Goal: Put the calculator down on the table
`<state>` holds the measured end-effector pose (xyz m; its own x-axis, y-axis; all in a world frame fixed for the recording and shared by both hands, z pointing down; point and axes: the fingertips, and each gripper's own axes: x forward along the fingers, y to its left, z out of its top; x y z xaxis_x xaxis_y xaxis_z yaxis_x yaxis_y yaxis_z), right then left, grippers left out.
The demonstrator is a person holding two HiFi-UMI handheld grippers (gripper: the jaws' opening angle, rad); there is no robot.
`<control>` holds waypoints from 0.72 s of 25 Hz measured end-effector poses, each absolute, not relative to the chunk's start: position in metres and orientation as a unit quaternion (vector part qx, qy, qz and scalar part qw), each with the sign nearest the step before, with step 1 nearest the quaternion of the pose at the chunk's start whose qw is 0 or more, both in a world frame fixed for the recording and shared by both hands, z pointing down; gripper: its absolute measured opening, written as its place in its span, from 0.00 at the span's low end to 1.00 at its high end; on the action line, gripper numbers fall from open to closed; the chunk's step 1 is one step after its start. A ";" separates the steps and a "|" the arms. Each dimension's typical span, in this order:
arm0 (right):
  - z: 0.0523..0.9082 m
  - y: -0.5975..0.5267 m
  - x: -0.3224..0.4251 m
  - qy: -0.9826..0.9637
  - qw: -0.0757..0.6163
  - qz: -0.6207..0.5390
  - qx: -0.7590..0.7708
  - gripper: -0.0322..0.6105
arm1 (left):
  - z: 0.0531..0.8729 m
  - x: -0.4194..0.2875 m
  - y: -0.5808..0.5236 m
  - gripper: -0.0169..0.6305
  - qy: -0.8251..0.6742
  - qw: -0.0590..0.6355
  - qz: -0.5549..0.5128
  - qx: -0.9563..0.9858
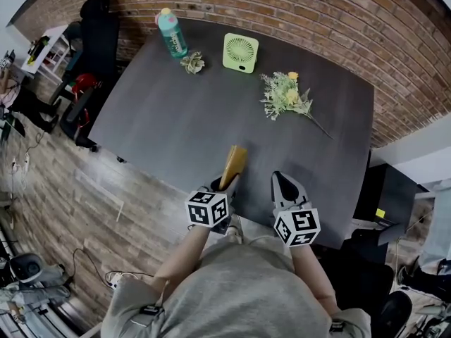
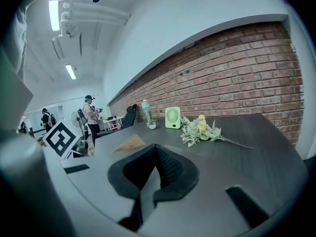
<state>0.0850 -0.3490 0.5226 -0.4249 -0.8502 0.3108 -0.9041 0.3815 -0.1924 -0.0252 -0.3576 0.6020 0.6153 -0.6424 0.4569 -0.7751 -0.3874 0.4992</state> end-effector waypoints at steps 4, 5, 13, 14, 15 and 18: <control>0.528 -0.354 0.088 -0.827 0.084 0.171 0.529 0.05 | 0.616 -0.019 -0.361 0.16 -0.428 0.366 0.104 0.819; 0.529 -0.356 0.089 -0.827 0.084 0.172 0.529 0.05 | 0.619 -0.018 -0.362 0.16 -0.428 0.370 0.105 0.818; 0.536 -0.364 0.095 -0.827 0.090 0.177 0.525 0.05 | 0.636 -0.012 -0.368 0.16 -0.434 0.380 0.124 0.808; 0.537 -0.365 0.096 -0.827 0.090 0.177 0.525 0.05 | 0.638 -0.012 -0.369 0.16 -0.434 0.380 0.127 0.807; 0.537 -0.365 0.095 -0.828 0.091 0.178 0.524 0.05 | 0.640 -0.012 -0.369 0.16 -0.435 0.382 0.129 0.805; 0.539 -0.366 0.095 -0.829 0.092 0.179 0.523 0.05 | 0.645 -0.012 -0.370 0.16 -0.435 0.384 0.136 0.803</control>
<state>0.0946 -0.3663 0.5385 -0.4371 -0.8333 0.3383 -0.8987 0.3901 -0.2004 -0.0121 -0.3698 0.6447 0.5839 -0.5949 0.5525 -0.8034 -0.3257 0.4985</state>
